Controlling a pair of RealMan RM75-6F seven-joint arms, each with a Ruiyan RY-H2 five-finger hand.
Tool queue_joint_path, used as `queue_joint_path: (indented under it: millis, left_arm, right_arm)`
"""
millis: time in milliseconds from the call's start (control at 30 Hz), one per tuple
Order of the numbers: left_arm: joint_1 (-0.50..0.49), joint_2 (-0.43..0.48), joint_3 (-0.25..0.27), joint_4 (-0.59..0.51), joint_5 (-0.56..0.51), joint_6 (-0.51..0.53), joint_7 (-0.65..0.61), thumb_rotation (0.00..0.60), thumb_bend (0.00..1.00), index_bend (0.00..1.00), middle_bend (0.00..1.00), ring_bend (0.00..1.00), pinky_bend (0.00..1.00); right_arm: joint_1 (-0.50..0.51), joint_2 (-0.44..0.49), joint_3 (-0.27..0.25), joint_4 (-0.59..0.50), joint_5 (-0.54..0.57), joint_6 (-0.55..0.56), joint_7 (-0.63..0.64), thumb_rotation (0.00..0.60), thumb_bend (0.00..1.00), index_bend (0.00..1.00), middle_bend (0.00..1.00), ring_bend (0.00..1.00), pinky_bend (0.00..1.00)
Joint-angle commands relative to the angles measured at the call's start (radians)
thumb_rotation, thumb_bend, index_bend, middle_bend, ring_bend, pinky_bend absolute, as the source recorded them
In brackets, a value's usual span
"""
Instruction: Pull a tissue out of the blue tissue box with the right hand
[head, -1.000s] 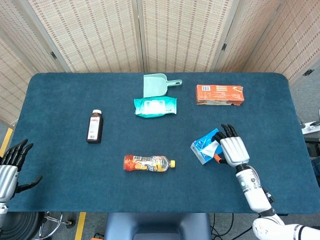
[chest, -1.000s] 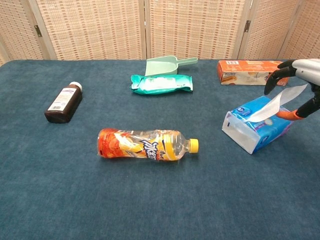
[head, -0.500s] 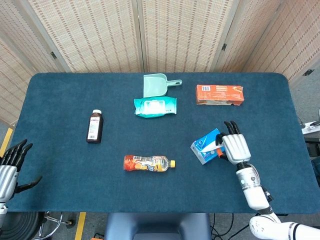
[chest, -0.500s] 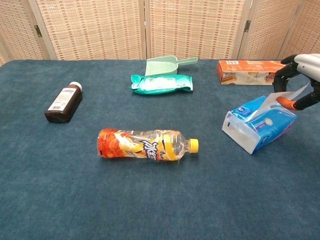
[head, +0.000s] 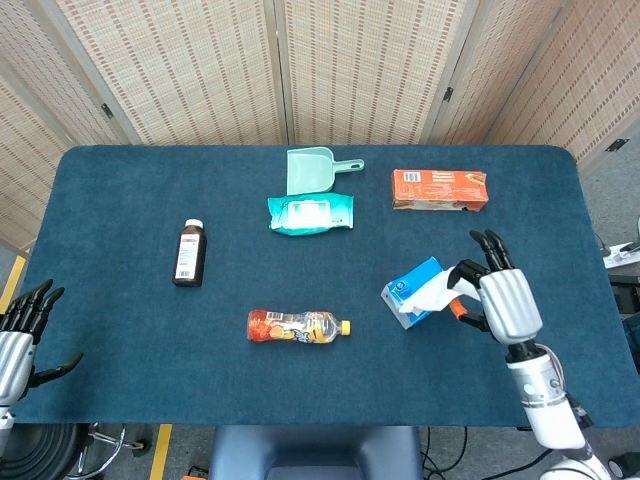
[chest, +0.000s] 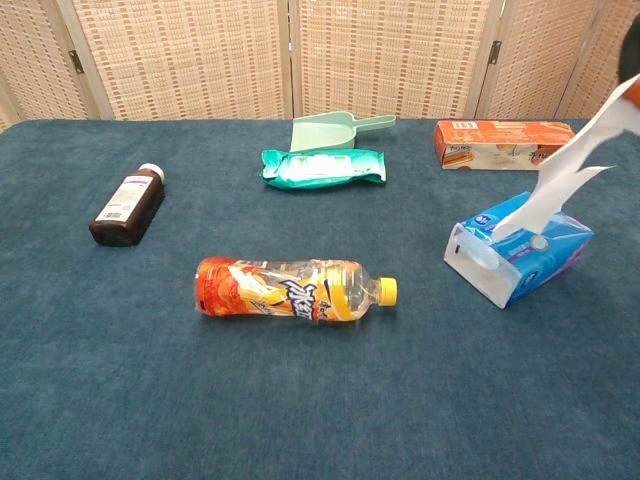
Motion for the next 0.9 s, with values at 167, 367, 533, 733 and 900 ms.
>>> queue_joint_path:
  millis: [167,367,533,733,900]
  left_arm:
    - [0.002,-0.001,0.003,-0.004,0.004,0.003,0.010,0.600,0.26,0.00,0.00,0.00,0.12]
    - [0.001,-0.002,0.004,-0.004,0.006,0.002,0.015,0.600,0.26,0.00,0.00,0.00,0.12]
    - [0.002,-0.001,0.002,-0.005,0.003,0.002,0.014,0.600,0.26,0.00,0.00,0.00,0.12]
    - [-0.001,-0.004,0.002,-0.002,0.001,-0.004,0.019,0.600,0.26,0.00,0.00,0.00,0.12]
    - [-0.001,-0.006,0.003,-0.004,0.004,-0.003,0.027,0.600,0.26,0.00,0.00,0.00,0.12]
  right_arm:
    - [-0.154,0.080,-0.158,0.018,-0.287,0.198,0.172,0.600,0.45,0.68,0.50,0.07,0.00]
    - [-0.174,0.026,-0.224,0.111,-0.321,0.147,0.146,0.600,0.45,0.68,0.50,0.07,0.00]
    - [-0.166,-0.002,-0.228,0.150,-0.270,0.078,0.140,0.600,0.45,0.68,0.48,0.07,0.00]
    - [-0.161,-0.022,-0.219,0.194,-0.217,0.035,0.143,0.600,0.42,0.68,0.42,0.05,0.00]
    - [-0.160,-0.008,-0.226,0.182,-0.198,0.002,0.103,0.600,0.21,0.27,0.14,0.00,0.00]
